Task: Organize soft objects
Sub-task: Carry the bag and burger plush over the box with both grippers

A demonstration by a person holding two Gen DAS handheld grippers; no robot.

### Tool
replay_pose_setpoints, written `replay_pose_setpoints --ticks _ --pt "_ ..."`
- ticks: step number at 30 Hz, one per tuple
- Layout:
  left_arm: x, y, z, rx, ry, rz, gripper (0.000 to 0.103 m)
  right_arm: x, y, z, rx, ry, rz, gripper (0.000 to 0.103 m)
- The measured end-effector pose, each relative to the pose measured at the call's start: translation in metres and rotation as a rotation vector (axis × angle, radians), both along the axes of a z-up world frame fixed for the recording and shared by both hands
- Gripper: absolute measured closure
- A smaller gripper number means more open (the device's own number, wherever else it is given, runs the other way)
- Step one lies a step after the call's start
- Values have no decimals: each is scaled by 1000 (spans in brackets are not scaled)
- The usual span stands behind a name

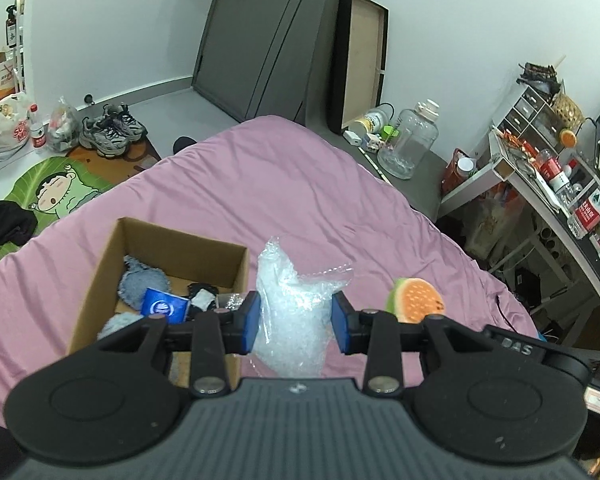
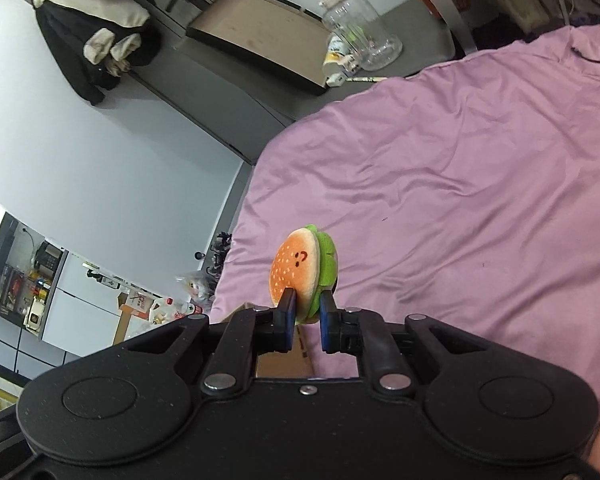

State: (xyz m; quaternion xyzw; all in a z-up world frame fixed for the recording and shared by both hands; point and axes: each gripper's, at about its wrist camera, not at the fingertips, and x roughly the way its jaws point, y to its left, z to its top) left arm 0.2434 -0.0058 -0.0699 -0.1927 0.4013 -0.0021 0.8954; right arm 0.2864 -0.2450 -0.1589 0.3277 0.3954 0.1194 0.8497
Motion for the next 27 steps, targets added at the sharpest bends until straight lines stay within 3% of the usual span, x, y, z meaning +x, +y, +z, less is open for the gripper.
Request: replay_pose_setpoints --ticks 17,27 --pt "-17 71 9 -56 -22 -7 67 -34 41 30 -63 -58 24 90" --pt "-13 101 -7 -85 3 -10 67 -33 77 27 -86 -47 70 91"
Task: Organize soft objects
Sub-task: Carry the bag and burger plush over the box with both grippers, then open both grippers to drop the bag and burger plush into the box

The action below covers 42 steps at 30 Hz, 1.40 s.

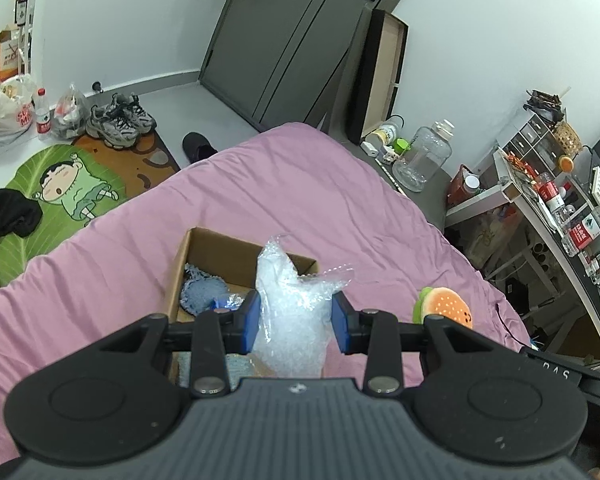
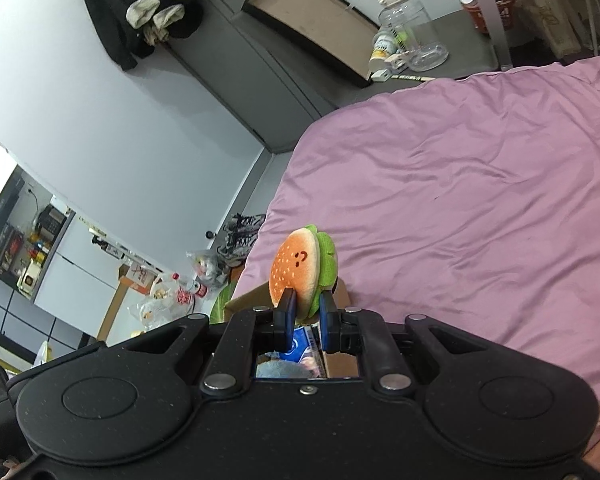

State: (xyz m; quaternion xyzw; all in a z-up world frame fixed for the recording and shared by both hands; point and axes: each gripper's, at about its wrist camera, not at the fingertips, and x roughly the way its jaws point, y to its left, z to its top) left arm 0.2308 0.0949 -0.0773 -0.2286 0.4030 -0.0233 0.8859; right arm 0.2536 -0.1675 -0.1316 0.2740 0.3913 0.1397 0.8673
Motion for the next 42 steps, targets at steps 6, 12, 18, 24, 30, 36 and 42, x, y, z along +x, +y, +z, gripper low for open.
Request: replay_pose_setpoints --ticks 6,12,18,24,30,36,42 --pt "11 10 -17 -21 30 -5 67 4 19 -4 -15 16 25 90" --pt "24 8 -32 -33 64 -18 67 8 29 -12 -23 36 34 90" --pt "38 1 -50 -46 96 -43 67 16 33 -20 -37 57 37 90" --pt "49 -8 -66 -61 128 -64 66 23 32 -27 -43 76 34 90" --pt "61 -16 -82 -81 186 -87 60 31 34 -31 -44 89 42 90" --pt "64 2 -80 -76 190 -33 48 37 41 -37 -40 100 62 90" --pt "61 16 -72 -21 190 -3 48 40 54 -42 -33 110 90 90"
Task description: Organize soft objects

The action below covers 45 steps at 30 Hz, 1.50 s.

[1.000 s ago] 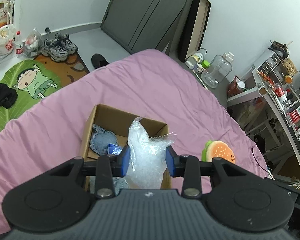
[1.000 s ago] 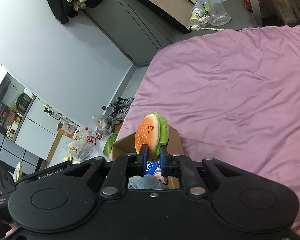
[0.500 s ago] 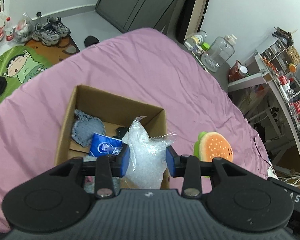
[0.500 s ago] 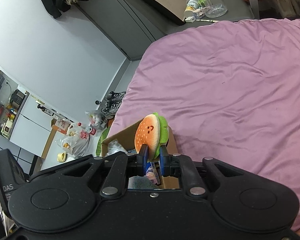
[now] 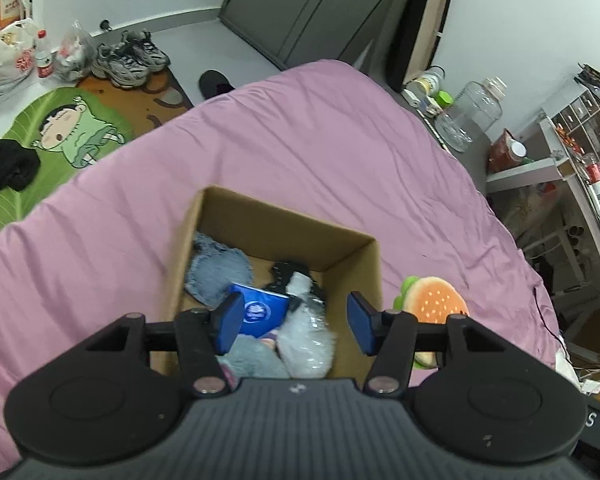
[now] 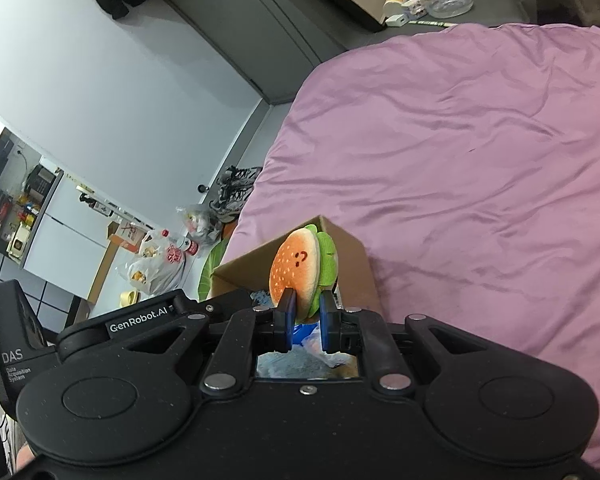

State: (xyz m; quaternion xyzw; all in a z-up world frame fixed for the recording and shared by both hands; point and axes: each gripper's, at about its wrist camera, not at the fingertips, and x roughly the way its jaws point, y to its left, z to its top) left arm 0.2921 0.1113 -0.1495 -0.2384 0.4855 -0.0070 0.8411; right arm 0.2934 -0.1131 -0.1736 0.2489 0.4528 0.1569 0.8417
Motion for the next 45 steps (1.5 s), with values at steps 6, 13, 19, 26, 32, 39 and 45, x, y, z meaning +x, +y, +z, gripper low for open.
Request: replay_pose_setpoints --ticks 6,13,19,26,32,39,45 --pt "-6 8 4 9 13 27 48 -3 12 2 -4 4 33 90" --pt "-15 10 14 24 -1 46 48 -19 16 10 -11 -8 58 90" --pt "-28 3 24 34 -9 19 48 -31 16 14 -27 -9 68 61" --pt "-46 -3 34 103 -8 4 33 -43 1 23 4 -19 40 59" --pt "-61 -7 47 119 -23 -15 24 -52 -9 32 -11 -36 25 49" --pt "-79 -17 69 136 -62 -37 12 -66 -21 52 -25 -92 12 21" --pt "-96 -28 86 174 -86 -49 7 -76 -37 70 -79 -150 32 5"
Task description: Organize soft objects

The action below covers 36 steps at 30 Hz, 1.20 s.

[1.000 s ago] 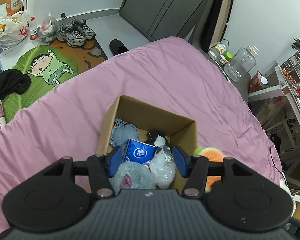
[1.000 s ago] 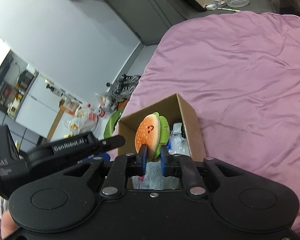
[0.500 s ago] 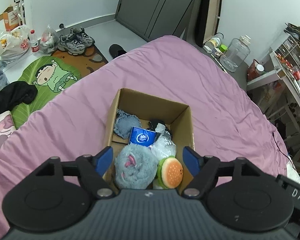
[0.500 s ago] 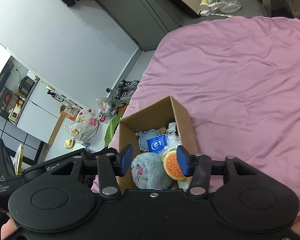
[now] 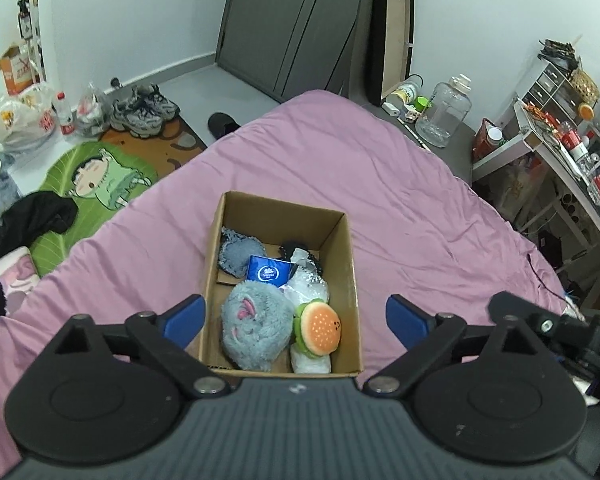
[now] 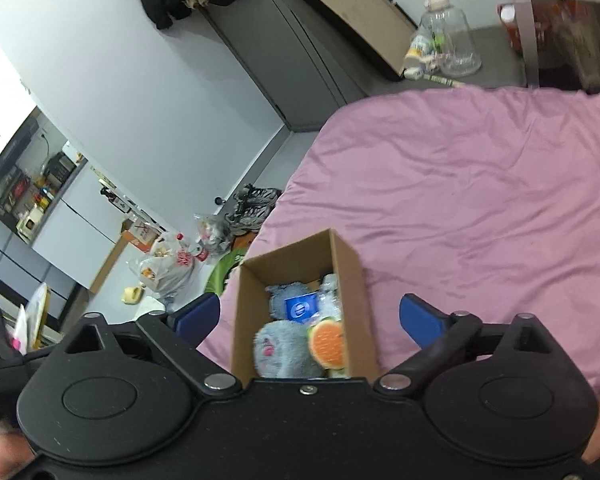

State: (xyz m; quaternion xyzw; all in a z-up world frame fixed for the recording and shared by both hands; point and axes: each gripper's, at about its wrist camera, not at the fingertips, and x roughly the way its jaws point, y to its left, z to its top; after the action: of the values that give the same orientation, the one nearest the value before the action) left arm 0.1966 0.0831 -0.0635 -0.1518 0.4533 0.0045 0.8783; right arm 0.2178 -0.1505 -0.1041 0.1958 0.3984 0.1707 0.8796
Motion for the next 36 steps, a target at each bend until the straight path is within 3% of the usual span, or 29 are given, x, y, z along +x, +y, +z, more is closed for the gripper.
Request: replay_pose_setpoints --ticks 2,7,18,36 --pt "-6 -4 4 12 -3 -8 6 -5 -8 6 -28 -17 -11 0" --pt "-19 -12 16 26 -14 -14 6 -16 -24 20 -46 -29 -23 0" --pt "-59 -37 51 48 -119 -17 0 -52 -61 42 -15 -61 -57 0" --pt "-122 -69 86 82 -225 -35 0 -109 -83 79 -155 -172 -67 0"
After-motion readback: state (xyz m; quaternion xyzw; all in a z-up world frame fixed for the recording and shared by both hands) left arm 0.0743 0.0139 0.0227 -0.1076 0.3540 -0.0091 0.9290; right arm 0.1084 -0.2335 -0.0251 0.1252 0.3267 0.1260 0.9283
